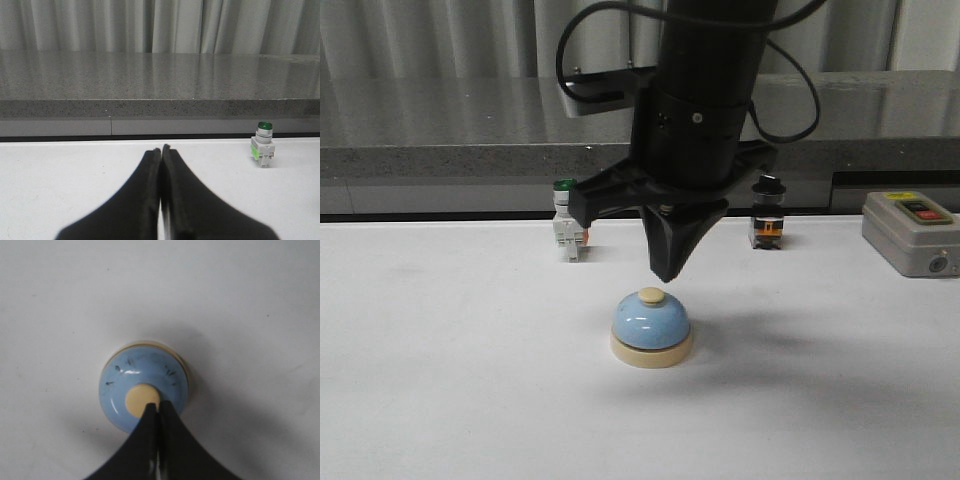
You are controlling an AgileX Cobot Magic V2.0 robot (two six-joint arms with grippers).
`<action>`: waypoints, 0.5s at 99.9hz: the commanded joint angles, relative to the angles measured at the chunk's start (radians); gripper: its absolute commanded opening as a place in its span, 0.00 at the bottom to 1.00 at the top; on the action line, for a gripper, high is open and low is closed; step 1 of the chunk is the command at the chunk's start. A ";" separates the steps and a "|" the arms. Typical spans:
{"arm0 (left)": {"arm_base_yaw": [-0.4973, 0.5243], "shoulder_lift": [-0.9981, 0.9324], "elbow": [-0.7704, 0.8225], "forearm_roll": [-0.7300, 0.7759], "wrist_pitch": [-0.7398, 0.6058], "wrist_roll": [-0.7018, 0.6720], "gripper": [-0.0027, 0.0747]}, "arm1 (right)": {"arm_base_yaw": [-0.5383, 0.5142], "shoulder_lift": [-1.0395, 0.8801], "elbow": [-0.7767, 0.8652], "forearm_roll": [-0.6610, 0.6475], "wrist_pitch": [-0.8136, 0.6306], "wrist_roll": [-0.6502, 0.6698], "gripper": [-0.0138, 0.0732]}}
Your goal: Place and press bell with both arms
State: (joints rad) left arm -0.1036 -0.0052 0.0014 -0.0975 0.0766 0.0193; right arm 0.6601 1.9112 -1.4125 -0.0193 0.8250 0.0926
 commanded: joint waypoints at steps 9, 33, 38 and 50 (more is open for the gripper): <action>0.001 -0.035 0.021 0.000 -0.089 -0.004 0.01 | 0.001 -0.001 -0.034 0.019 -0.007 -0.002 0.08; 0.001 -0.035 0.021 0.000 -0.089 -0.004 0.01 | -0.005 -0.052 -0.034 0.014 -0.005 -0.002 0.08; 0.001 -0.035 0.021 0.000 -0.089 -0.004 0.01 | -0.015 -0.079 -0.034 0.013 -0.001 -0.002 0.08; 0.001 -0.035 0.021 0.000 -0.089 -0.004 0.01 | -0.059 -0.139 -0.034 0.013 0.037 -0.002 0.08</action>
State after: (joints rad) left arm -0.1036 -0.0052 0.0014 -0.0975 0.0751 0.0193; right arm 0.6378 1.8736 -1.4211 0.0000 0.8514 0.0926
